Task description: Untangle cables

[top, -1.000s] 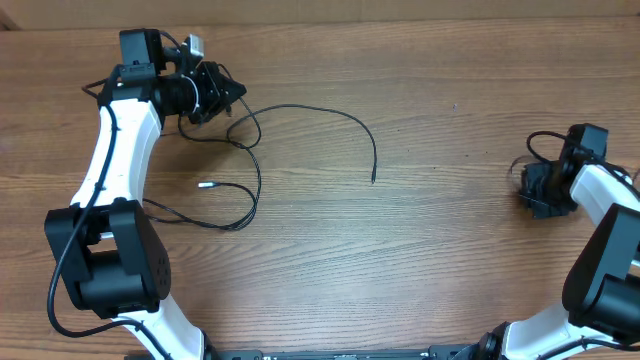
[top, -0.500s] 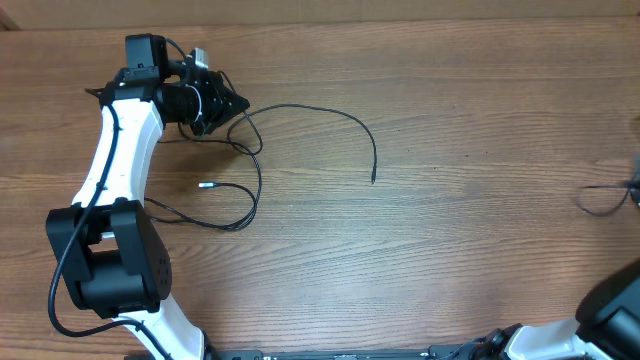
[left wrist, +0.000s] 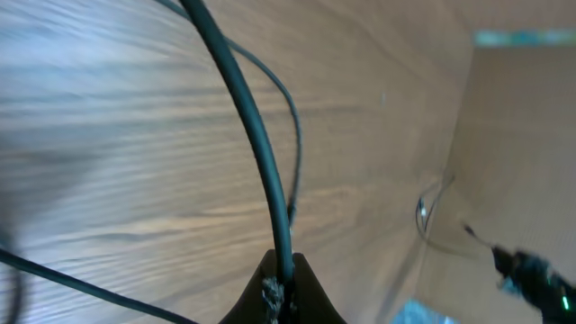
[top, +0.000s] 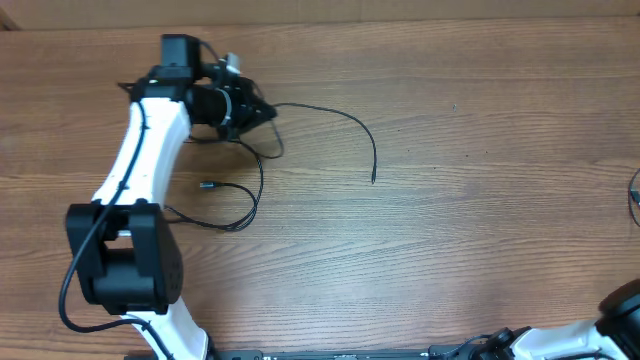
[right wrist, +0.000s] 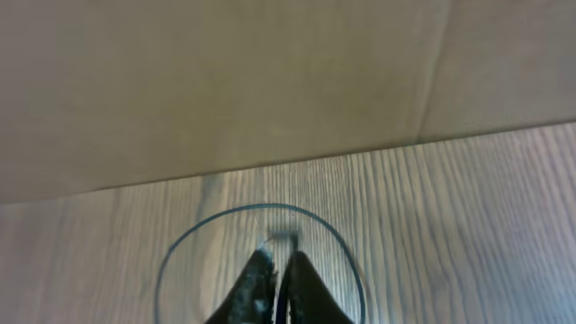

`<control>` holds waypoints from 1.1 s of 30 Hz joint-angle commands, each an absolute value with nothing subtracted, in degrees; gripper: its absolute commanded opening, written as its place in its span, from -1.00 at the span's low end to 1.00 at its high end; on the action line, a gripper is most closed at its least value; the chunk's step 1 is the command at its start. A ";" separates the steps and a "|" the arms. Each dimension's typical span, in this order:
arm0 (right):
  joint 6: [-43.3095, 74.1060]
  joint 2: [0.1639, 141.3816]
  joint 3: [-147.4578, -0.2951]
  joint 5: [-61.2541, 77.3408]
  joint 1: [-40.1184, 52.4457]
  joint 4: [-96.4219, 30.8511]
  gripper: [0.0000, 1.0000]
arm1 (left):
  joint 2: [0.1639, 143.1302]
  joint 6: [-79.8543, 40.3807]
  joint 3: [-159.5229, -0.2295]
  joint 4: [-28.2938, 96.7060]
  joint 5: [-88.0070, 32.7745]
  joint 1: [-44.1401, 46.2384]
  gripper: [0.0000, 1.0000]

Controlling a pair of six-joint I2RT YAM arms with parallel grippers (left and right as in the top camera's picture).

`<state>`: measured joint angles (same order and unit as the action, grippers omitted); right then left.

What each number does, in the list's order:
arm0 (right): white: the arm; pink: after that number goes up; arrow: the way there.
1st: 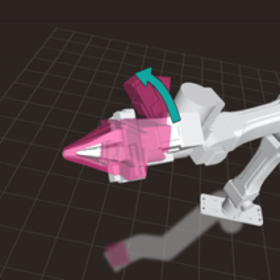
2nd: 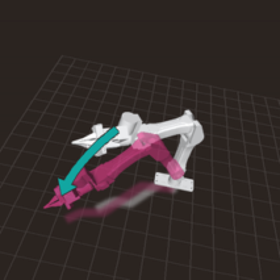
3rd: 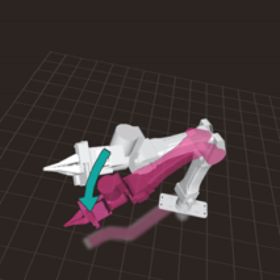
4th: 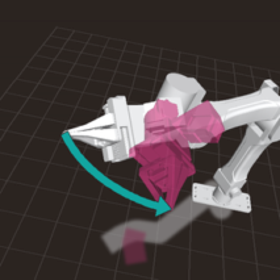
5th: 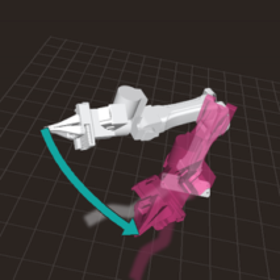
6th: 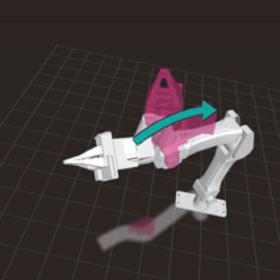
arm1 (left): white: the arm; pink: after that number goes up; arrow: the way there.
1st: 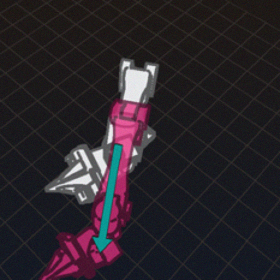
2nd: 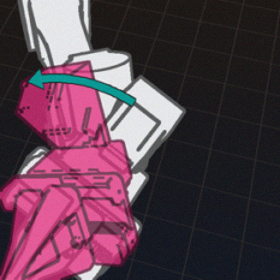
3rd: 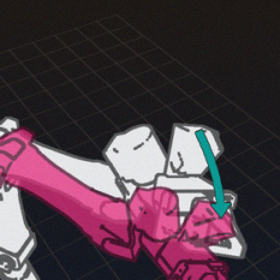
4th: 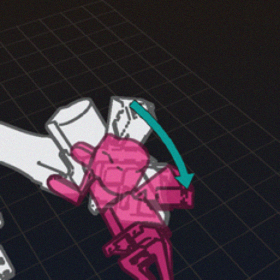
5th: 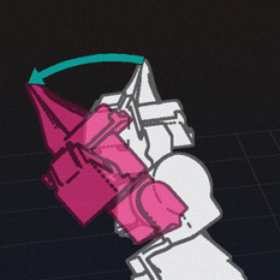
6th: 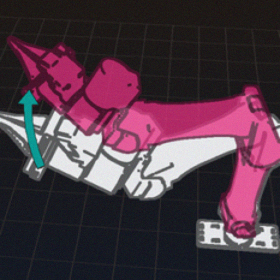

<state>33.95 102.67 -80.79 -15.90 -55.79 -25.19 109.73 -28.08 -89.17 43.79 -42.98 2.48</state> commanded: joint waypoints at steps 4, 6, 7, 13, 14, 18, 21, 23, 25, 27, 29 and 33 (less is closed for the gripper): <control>29.02 107.81 -80.93 -14.46 -55.99 -20.12 -0.74 | 108.99 -27.42 -89.27 43.94 -41.34 9.41 -0.91; 23.53 108.01 -80.97 -11.38 -56.01 -16.91 -0.63 | 108.99 -27.46 -89.27 43.90 -38.92 11.38 -0.92; 22.02 108.03 -81.10 -10.98 -56.01 -16.19 -0.56 | 108.99 -27.46 -89.27 43.79 -38.09 12.19 -0.92; 22.65 108.03 -82.91 -7.01 -55.77 -16.23 0.97 | 108.99 -27.88 -89.27 43.20 -37.47 15.92 -0.91; 22.65 108.03 -83.70 -5.32 -55.40 -16.82 0.99 | 108.99 -27.86 -89.27 43.20 -37.47 16.25 -0.92; 22.65 108.03 -87.29 -1.15 -52.82 -21.04 0.99 | 108.99 -27.05 -89.27 42.76 -38.00 17.15 -0.91; 22.63 108.03 -89.10 -1.15 -49.56 -23.83 0.99 | 108.99 -21.58 -89.27 40.62 -43.40 17.89 -0.92; 22.63 108.03 -89.34 -1.15 -47.13 -25.08 0.99 | 108.99 -16.97 -89.27 39.18 -47.46 18.61 -0.92; 22.63 108.03 -89.34 -1.13 -44.23 -26.87 1.00 | 108.99 -14.63 -89.30 38.74 -48.16 19.35 -0.91; 22.65 108.03 -89.34 -1.13 -41.06 -29.10 1.00 | 108.99 -14.63 -89.27 38.74 -46.02 19.92 -0.91; 22.65 108.03 -89.34 -1.13 -38.00 -30.89 1.00 | 108.99 -16.93 -89.27 38.79 -41.76 20.27 -0.91; 22.65 108.03 -89.32 -1.13 -31.57 -33.39 1.00 | 108.99 -26.72 -89.27 38.65 -29.78 20.60 -0.92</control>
